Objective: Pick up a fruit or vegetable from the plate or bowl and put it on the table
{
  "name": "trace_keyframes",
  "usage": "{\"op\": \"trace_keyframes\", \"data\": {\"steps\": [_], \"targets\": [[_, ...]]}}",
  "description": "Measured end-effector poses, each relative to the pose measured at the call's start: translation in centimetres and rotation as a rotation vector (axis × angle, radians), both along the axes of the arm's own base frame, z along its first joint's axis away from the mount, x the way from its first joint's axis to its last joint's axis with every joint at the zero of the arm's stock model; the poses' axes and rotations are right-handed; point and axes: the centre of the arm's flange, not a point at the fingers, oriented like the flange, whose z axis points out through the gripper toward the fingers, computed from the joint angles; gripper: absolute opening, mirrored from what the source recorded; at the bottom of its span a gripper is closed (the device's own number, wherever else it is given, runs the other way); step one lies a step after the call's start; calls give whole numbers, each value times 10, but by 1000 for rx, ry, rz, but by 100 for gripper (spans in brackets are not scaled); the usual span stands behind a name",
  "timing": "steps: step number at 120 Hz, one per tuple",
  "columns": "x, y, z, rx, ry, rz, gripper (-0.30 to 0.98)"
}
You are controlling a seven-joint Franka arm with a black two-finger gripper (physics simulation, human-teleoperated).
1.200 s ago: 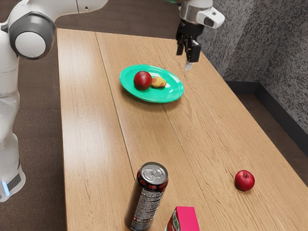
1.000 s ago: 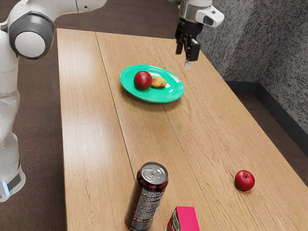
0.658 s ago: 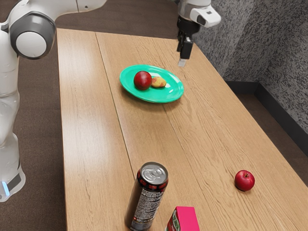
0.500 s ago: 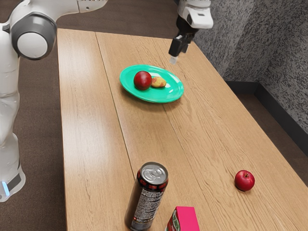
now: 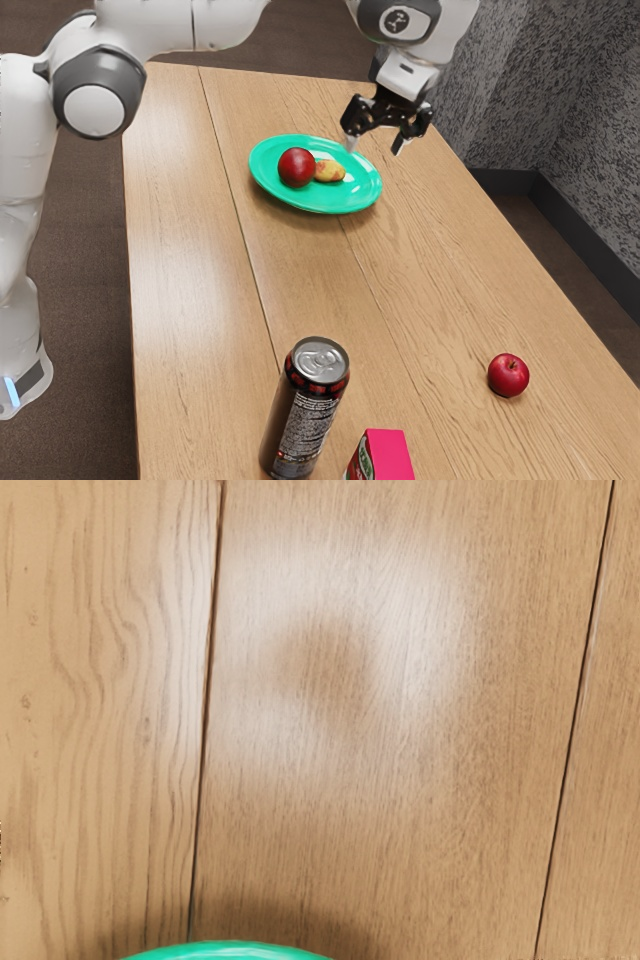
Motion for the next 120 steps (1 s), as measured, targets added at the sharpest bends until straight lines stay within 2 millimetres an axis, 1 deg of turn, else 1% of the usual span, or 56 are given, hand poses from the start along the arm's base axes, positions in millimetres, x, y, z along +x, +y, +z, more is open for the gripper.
{"op": "trace_keyframes", "data": {"steps": [7, 16, 25, 32, 49, 57, 65, 72, 83, 97, 114, 120], "targets": [[3, 6, -6, -4, 15, -37, 68], [12, 23, -22, -6, 45, -63, 68], [19, 28, -33, -6, 56, -102, 67], [26, 36, -43, -5, 64, -117, 67], [32, 58, -52, -7, 55, -131, 68], [39, 65, -68, -8, 68, -139, 68], [45, 77, -81, -12, 78, -137, 68], [48, 85, -97, -23, 94, -138, 68], [52, 91, -113, -36, 92, -137, 68], [53, 109, -116, -31, 61, -42, 68], [54, 112, -114, -25, 14, 165, 68], [51, 126, -114, -34, 2, 279, 68]]}}
